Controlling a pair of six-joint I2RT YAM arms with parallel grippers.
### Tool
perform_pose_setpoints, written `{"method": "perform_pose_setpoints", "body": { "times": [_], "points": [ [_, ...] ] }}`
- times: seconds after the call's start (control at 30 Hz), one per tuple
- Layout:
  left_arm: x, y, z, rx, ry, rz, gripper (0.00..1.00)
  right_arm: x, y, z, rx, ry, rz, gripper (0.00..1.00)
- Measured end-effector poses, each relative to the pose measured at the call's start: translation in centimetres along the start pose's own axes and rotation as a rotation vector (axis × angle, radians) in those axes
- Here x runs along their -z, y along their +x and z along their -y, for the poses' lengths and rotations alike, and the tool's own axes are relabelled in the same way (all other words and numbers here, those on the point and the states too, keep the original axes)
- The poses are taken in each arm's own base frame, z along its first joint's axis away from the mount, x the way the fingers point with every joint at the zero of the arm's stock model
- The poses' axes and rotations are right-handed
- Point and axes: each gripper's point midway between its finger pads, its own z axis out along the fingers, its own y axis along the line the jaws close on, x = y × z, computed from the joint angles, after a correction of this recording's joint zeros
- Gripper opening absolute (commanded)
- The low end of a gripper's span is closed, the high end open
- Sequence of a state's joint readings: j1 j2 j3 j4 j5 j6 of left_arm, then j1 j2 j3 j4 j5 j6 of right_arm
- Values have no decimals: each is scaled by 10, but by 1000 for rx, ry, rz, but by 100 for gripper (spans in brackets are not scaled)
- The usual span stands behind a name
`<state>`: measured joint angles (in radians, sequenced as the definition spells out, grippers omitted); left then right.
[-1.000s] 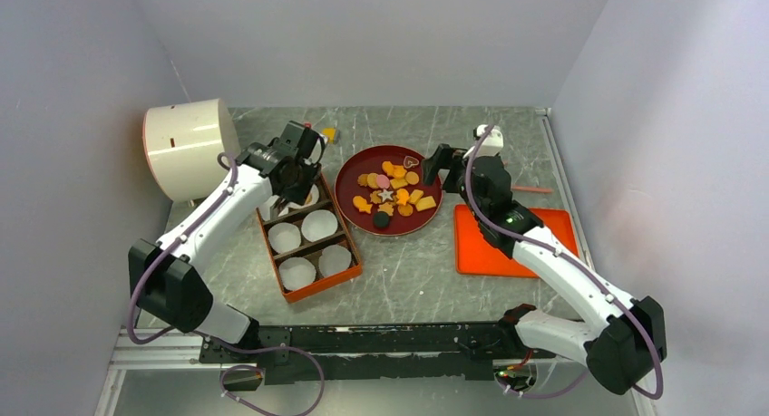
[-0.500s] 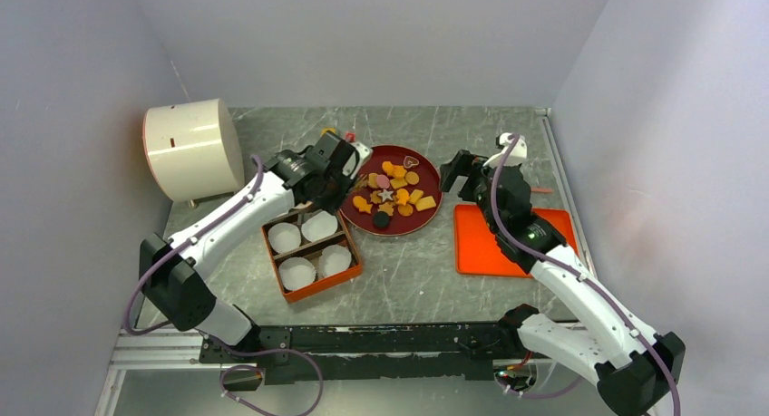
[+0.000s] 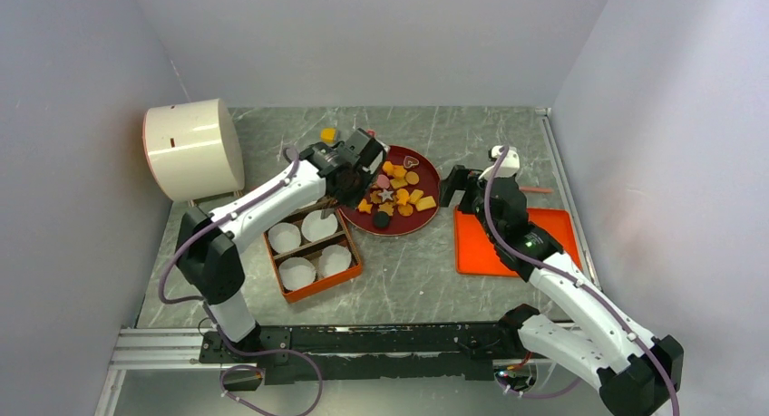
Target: Pack the cookies
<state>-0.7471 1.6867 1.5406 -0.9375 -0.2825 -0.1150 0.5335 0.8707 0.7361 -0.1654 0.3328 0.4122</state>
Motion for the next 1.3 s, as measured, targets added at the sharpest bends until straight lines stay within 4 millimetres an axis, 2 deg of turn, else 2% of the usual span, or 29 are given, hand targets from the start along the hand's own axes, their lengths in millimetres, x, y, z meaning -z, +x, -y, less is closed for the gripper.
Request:
{"method": "perform_pose_setpoints", "body": {
  "times": [0.1,0.27,0.53,0.77,0.97,1.3],
  "points": [
    [-6,-9,0,-1,-23,-2,49,0,4,1,10,-3,-9,100],
    [-19,-23,3,-11,-50,-5,49,6,0,1,20,-18,11,100],
    [-48,-28,10,-62,-88,-57,51,10,-5,2,50,-21,29,100],
    [-56,-41,22,-114,-106,-49,51,5,-4,4,80,-9,28,100],
    [-58,-36,23,-151,-139,-70,51,1,-3,5,98,-2,27,100],
    [-62,-18,-3,-188,-269,-138,48,1,-6,6,106,1,39,100]
  ]
}}
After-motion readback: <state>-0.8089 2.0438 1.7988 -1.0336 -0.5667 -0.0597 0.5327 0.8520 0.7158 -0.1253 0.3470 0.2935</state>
